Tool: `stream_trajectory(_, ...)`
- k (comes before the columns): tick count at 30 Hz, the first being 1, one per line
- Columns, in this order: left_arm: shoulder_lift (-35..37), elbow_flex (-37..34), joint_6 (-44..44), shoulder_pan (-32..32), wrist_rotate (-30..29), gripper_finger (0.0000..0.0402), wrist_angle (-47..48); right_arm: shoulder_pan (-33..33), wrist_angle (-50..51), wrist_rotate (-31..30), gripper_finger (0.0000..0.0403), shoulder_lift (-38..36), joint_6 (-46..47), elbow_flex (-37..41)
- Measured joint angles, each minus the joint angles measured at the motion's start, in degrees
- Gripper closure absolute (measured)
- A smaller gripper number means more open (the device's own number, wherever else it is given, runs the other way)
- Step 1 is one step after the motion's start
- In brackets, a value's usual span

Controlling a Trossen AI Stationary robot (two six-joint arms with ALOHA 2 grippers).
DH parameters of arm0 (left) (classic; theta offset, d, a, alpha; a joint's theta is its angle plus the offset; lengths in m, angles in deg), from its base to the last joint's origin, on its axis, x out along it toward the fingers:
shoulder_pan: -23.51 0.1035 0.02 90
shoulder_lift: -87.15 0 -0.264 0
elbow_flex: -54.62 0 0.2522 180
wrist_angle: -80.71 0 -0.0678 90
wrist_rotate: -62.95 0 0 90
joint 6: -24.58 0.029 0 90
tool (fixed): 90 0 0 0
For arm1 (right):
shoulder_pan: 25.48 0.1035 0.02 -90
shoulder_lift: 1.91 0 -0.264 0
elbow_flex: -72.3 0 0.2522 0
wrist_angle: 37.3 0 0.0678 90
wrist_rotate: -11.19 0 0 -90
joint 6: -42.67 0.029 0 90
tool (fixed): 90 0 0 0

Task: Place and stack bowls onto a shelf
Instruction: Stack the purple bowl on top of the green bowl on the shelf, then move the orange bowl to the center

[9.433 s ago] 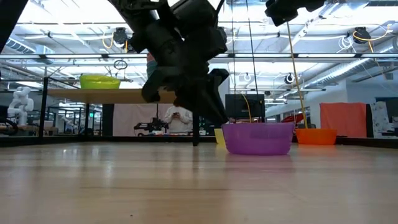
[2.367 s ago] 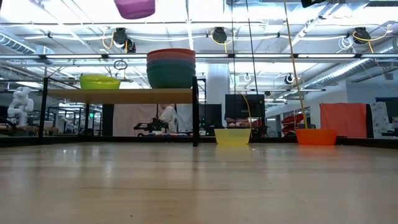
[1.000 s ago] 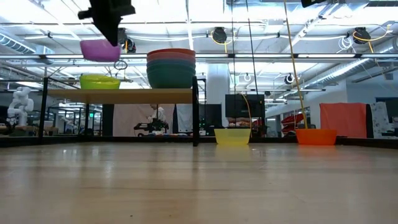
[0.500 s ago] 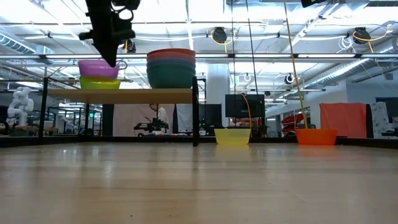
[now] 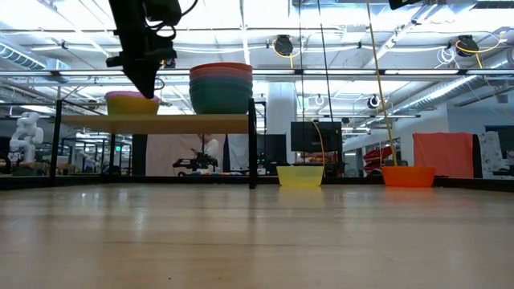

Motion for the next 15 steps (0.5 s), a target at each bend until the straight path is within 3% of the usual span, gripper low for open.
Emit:
stream_trajectory(7,0.0,1.0,0.0,0.0,-0.4,0.0327,0.2,0.0,0.0,-0.3,0.0287,0.0,0.0,0.0)
stream_trajectory(15,0.0,6.7,1.6,0.0,-0.4,0.0324,0.3,0.0,0.0,-6.3,0.0287,0.0,0.0,0.0)
